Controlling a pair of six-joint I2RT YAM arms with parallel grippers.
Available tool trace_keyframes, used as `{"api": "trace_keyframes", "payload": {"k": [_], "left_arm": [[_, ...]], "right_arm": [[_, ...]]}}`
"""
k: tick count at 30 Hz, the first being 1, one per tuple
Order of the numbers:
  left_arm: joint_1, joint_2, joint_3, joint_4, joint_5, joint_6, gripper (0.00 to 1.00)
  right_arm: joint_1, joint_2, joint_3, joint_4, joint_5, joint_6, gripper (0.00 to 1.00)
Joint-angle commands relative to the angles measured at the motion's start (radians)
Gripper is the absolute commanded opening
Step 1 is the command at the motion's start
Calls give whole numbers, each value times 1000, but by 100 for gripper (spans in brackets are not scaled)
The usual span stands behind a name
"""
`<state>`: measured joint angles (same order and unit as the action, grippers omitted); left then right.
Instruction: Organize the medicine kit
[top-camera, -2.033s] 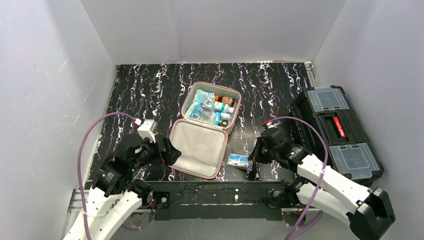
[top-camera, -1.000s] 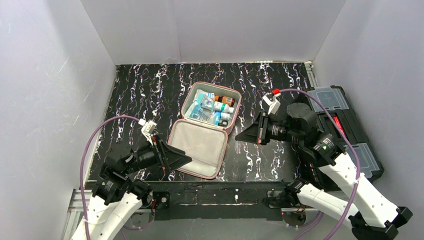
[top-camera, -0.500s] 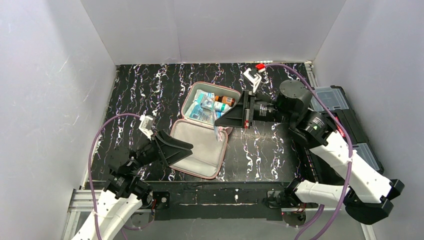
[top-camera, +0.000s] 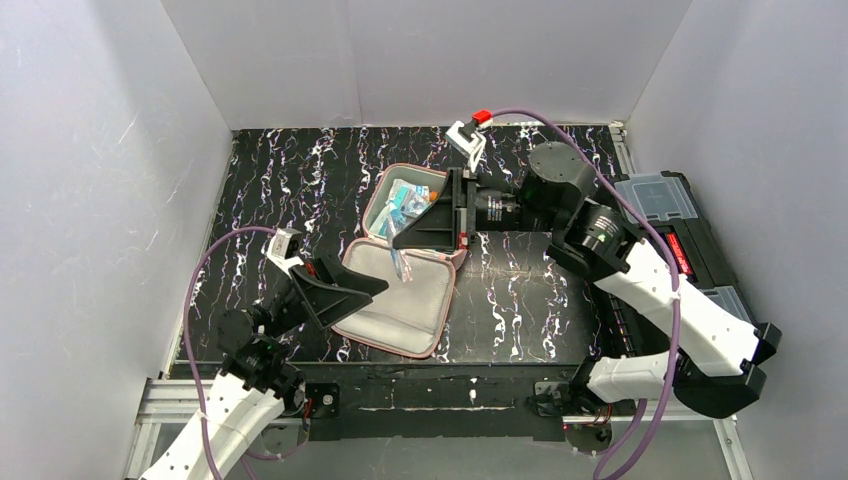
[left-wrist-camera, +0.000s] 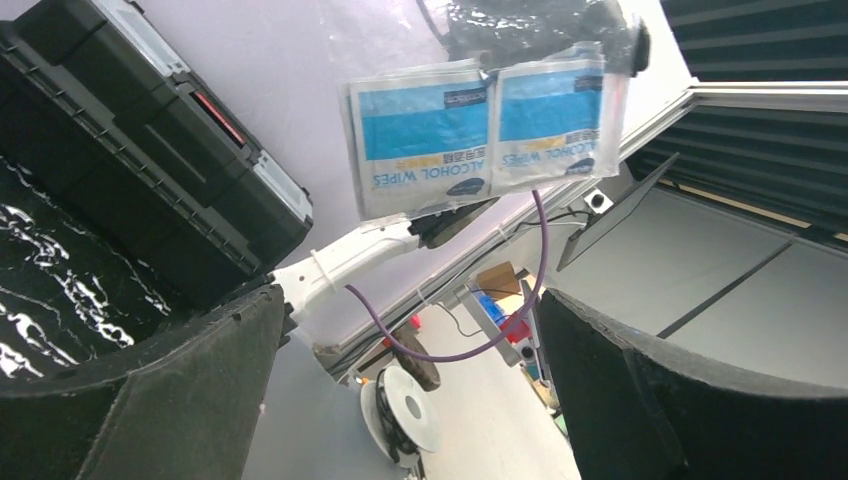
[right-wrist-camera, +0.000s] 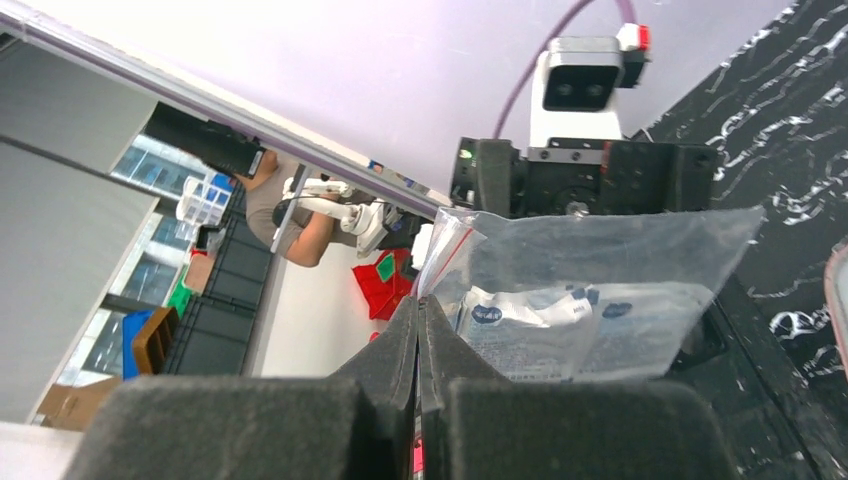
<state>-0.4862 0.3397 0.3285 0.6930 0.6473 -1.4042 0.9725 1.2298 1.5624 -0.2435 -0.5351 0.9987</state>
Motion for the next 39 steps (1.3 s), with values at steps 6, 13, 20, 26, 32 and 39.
{"api": "trace_keyframes", "payload": {"k": [6,13,20,26,32,39], "left_arm": [[5,82,-21,346,-36,-139,99],[6,94,-7,406,-22,-180,92],[5,62,17,362,-4,-181,84],[6,60,31,352,11,-178,77],[5,58,33,348,7,-177,68],[6,65,50,346,14,-174,63]], "right_arm": [[77,87,113,107,-27,19,1],[95,109,112,121,-32,21,1],[95,51,68,76,14,-23,1],[95,9,36,51,38,-46,1],[95,-22,-7,50,46,-50,1],[95,-58,-78,59,60,-51,1]]}}
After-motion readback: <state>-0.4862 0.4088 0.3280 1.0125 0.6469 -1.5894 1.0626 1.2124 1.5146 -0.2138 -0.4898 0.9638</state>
